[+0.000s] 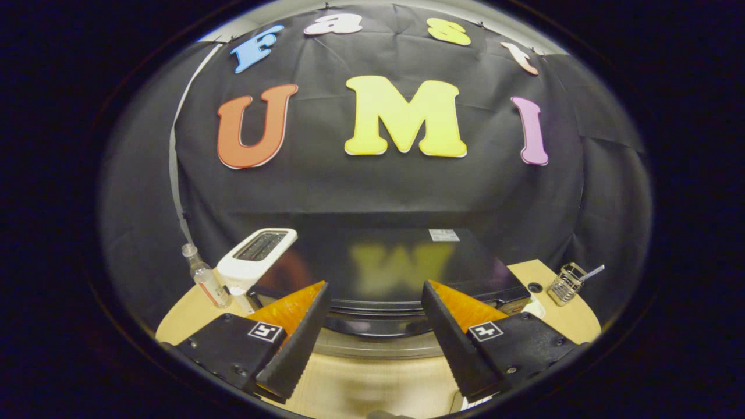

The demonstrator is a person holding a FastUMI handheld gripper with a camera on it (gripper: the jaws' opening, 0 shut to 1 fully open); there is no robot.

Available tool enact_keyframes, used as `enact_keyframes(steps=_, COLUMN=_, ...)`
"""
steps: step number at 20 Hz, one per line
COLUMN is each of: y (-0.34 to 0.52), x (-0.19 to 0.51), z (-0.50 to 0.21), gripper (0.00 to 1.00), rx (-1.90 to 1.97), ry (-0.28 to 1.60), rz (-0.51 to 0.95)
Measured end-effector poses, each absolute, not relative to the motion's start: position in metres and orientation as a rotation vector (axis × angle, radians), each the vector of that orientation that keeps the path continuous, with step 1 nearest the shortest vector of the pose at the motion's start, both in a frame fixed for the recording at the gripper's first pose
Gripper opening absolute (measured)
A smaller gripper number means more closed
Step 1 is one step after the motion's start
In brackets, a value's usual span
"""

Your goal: Open the toaster oven, put the food inside, and close the toaster oven door.

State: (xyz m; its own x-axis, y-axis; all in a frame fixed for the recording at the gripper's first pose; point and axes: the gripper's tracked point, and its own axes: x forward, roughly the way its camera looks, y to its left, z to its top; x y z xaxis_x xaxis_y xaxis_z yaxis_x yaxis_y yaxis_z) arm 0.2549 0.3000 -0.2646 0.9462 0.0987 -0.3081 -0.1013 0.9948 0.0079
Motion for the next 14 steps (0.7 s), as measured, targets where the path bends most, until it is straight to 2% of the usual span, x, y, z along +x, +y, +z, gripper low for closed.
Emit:
enact_keyframes(steps=7, y=0.296, x=0.244, z=-0.275, gripper=1.00, rx=-0.004, ry=0.336, rz=0.085)
enact_keyframes(steps=14, y=0.294, x=0.201, z=-0.287, gripper=1.00, rx=-0.053, ry=0.345, rz=0.111)
